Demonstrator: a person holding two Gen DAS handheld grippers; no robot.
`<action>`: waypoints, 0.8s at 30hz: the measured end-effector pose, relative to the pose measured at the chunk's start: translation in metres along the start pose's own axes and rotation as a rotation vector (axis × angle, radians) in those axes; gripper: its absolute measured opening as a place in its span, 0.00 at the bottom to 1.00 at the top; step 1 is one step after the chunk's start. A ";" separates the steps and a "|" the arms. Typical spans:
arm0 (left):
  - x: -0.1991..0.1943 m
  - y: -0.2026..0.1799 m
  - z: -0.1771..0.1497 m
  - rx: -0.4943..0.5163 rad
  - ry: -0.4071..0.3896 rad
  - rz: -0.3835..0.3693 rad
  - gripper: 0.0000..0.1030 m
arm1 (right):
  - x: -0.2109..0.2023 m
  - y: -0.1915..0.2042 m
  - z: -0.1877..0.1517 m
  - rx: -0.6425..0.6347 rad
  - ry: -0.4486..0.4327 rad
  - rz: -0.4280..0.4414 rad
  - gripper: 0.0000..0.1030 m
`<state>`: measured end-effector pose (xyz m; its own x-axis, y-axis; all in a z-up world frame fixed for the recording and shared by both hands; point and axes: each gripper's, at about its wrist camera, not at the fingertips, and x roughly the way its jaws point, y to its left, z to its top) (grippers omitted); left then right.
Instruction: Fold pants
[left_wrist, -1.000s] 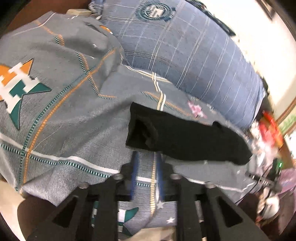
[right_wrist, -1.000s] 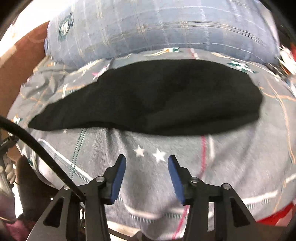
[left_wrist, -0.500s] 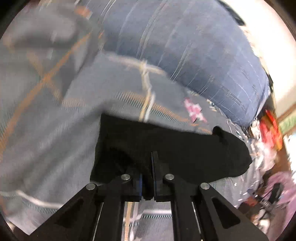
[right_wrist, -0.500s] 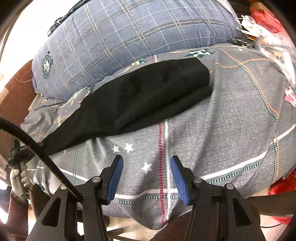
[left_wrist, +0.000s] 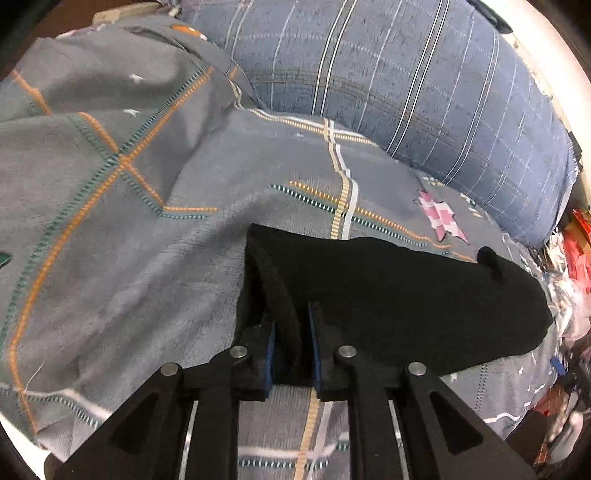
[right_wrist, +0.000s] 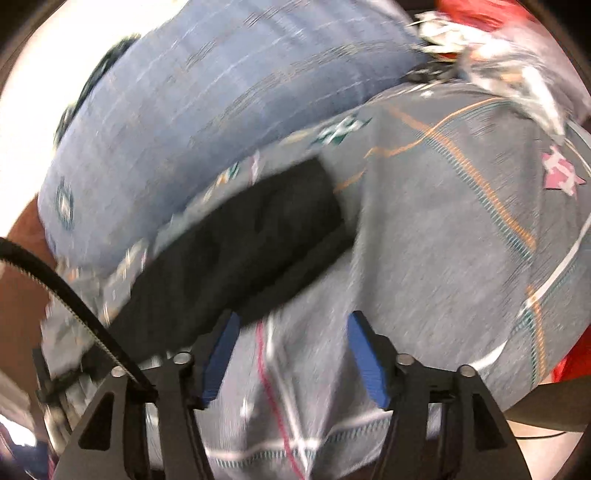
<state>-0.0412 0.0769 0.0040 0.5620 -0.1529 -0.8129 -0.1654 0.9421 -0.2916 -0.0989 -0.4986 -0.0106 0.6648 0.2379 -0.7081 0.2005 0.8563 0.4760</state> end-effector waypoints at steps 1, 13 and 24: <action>-0.005 0.002 -0.003 -0.007 -0.007 0.007 0.15 | -0.001 -0.005 0.008 0.023 -0.020 0.005 0.67; -0.053 0.021 -0.036 -0.146 -0.045 -0.039 0.20 | 0.059 -0.008 0.069 0.085 0.049 0.003 0.18; -0.067 0.000 -0.038 -0.098 -0.054 -0.073 0.23 | 0.017 0.000 0.057 0.017 0.029 -0.067 0.10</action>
<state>-0.1095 0.0759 0.0387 0.6178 -0.2008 -0.7603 -0.1997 0.8951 -0.3986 -0.0469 -0.5209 0.0071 0.6287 0.1935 -0.7532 0.2565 0.8627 0.4357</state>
